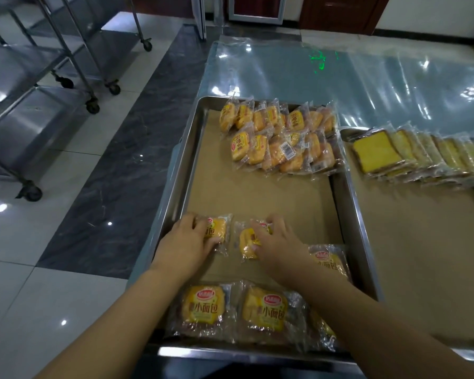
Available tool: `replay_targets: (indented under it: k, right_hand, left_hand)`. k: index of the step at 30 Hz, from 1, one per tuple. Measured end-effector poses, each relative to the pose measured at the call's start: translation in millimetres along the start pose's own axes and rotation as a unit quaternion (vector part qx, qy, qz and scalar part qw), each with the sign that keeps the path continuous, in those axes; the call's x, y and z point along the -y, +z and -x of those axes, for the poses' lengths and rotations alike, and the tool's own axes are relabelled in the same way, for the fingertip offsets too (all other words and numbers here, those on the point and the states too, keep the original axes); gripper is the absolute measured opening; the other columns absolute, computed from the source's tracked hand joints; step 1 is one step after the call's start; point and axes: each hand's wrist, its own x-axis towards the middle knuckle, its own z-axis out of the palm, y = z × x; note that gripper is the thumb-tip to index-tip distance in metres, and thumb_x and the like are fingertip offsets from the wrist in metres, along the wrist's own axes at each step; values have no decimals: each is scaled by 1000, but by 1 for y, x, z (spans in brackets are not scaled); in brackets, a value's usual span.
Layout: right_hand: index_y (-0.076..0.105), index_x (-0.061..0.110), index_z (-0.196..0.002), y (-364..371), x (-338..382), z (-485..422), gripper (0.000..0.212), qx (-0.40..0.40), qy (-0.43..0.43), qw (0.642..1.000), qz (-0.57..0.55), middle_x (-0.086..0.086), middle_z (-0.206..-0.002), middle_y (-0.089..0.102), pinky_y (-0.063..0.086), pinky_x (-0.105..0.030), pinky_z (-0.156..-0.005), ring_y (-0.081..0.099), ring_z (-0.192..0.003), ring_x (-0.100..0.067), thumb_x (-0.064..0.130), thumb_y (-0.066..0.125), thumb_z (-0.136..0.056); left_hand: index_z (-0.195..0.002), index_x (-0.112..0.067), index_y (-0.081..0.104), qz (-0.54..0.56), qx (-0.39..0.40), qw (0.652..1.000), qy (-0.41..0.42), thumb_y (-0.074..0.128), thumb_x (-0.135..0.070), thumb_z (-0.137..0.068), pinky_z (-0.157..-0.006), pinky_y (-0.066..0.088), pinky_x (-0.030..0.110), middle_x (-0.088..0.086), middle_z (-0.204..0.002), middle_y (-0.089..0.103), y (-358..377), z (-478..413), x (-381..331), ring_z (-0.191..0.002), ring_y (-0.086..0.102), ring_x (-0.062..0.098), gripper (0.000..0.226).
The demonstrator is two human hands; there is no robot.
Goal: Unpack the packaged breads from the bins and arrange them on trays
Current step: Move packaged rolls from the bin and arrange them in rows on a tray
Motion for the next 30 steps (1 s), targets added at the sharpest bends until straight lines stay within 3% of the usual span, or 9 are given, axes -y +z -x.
replay_targets:
  k: [5,11,15,21,26,30]
  right_hand:
    - [30,25,-139,1,9,18,53,-13,5,1000,4,-8,-132,31,40,-40,-95,35,-121,-25,43,47,-93]
    - [36,28,-134,-8,8,30,52,6,23,999,-30,-3,-126,40,43,-36,-91,42,-115,-22,46,53,-88]
    - [43,28,-132,-27,3,17,47,-24,29,996,-76,1,-129,44,47,-36,-87,50,-110,-21,45,54,-88]
    - [51,21,-126,-65,-13,-27,44,-135,58,984,-104,1,-116,59,47,-31,-76,57,-99,-18,42,57,-88]
    - [54,19,-102,-94,-26,-80,24,-191,98,970,-115,2,-91,57,47,-32,-68,54,-82,-18,36,59,-86]
    - [52,18,-110,-99,-29,-113,31,-186,115,969,-116,0,-94,59,50,-35,-69,56,-83,-19,40,56,-87]
  left_hand:
    - [-131,-25,43,-7,-9,1000,12,42,-58,-88,-83,50,32,2,-131,41,2,20,3,-112,48,19,53]
    - [-129,-34,46,-2,21,1000,22,52,-64,-79,-92,44,34,-3,-125,44,-7,22,4,-115,42,19,59]
    - [-123,-35,50,-32,-15,999,37,46,-69,-79,-76,45,30,-7,-116,50,-18,11,6,-105,50,14,56]
    - [-114,-29,57,-18,-67,996,51,42,-57,-88,-66,45,25,-7,-109,57,-41,-46,-2,-92,56,13,40]
    - [-117,-23,54,52,-37,997,47,44,-43,-93,-78,51,37,-1,-111,58,-47,-120,-15,-95,56,18,33]
    - [-126,-31,45,126,-31,992,7,44,-52,-90,-74,44,31,-1,-118,55,-37,-167,-27,-99,55,18,42]
